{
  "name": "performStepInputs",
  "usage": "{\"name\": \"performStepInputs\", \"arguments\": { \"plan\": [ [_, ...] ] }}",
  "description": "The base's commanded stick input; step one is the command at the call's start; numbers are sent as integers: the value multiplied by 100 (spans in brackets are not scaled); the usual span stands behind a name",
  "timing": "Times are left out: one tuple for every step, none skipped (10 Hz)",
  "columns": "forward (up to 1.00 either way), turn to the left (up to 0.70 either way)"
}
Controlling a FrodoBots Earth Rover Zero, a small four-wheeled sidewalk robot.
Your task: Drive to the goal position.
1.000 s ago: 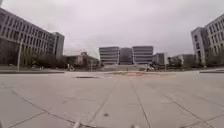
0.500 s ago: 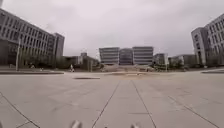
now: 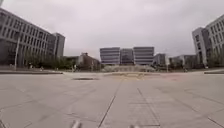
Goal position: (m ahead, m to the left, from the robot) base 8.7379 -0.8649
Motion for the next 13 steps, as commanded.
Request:
{"name": "performStepInputs", "arguments": {
  "plan": [
    [70,0],
    [70,0],
    [70,0],
    [70,0],
    [70,0],
    [70,0],
    [70,0],
    [70,0],
    [70,0],
    [70,0],
    [70,0],
    [70,0],
    [70,0]
  ]
}}
